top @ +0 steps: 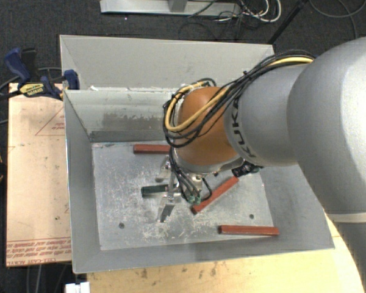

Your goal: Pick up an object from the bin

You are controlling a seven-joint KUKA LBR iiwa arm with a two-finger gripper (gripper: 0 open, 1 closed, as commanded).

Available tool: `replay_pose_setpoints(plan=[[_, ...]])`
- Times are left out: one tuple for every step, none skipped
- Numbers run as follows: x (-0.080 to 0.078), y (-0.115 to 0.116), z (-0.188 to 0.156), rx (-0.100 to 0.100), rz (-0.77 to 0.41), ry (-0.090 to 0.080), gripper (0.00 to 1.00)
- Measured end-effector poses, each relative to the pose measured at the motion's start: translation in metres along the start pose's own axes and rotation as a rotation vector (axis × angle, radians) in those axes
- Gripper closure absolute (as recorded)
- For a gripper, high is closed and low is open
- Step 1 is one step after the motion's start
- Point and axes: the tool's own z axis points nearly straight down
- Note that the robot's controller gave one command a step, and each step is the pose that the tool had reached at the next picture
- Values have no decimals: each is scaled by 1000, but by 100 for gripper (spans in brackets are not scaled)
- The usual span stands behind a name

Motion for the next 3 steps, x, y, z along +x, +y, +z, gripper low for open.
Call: replay_pose_setpoints(plan=[[-16, 0, -14, -3, 105, -9, 0], [-19, -1, 25, -6, 86, -16, 0], [-25, 5, 21, -10, 264, -19, 100]])
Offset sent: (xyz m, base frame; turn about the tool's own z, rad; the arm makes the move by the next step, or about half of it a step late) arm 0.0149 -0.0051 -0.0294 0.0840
